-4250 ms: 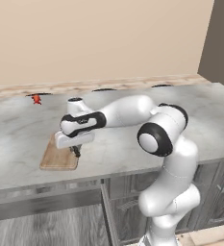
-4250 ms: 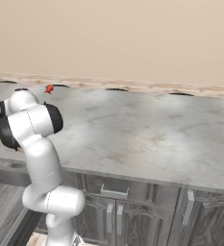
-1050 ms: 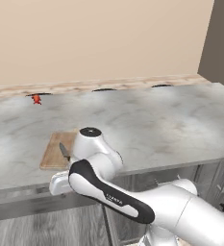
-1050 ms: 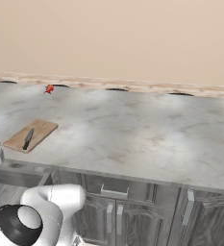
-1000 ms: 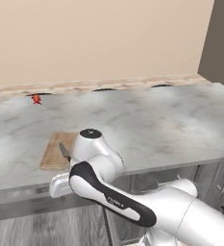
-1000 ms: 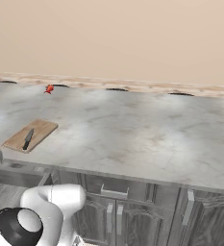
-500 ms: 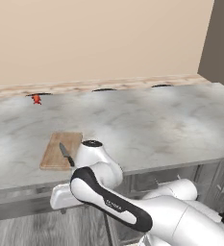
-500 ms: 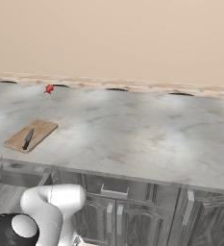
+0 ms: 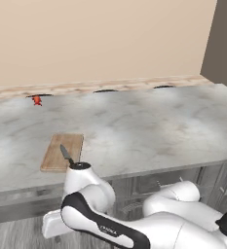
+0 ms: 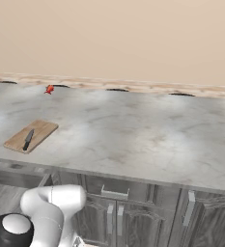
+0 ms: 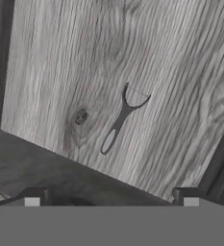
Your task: Open the drawer on the left and place the cutting tools on the cutting board.
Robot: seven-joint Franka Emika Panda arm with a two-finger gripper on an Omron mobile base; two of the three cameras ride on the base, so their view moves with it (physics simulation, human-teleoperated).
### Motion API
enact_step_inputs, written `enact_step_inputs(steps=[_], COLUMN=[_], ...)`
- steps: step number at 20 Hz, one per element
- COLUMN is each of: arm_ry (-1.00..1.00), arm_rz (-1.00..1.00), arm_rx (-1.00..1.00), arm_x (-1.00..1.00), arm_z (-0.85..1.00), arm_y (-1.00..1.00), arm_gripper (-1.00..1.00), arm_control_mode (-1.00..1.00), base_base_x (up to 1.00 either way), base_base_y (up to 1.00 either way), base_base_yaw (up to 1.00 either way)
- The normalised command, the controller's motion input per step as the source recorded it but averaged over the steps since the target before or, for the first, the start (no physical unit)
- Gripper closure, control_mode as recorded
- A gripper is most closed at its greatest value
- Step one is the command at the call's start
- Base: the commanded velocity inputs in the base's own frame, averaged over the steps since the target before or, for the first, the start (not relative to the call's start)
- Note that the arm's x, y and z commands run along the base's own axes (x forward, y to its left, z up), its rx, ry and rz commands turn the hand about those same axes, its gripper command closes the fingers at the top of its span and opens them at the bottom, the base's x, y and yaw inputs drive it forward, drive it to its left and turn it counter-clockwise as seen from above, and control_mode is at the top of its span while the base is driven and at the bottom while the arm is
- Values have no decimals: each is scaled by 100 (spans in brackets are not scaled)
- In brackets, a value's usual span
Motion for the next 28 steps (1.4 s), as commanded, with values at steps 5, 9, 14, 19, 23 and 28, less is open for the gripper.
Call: enact_step_inputs(steps=[5, 9, 14, 19, 23, 28], arm_ry=[0, 2, 1, 2, 1, 1], arm_rz=[-8, -10, -10, -6, -3, -2], arm_rx=[-13, -12, -10, -3, 0, 0], arm_x=[-37, -6, -1, 0, 0, 0], arm_z=[-31, -46, -53, -47, -39, -35], arm_y=[9, 0, 0, 0, 5, 10], arm_gripper=[-100, -100, -100, -100, -100, -100], arm_control_mode=[-100, -100, -100, -100, -100, -100], base_base_x=[0, 0, 0, 0, 0, 0], base_base_y=[0, 0, 0, 0, 0, 0], base_base_yaw=[0, 0, 0, 0, 0, 0])
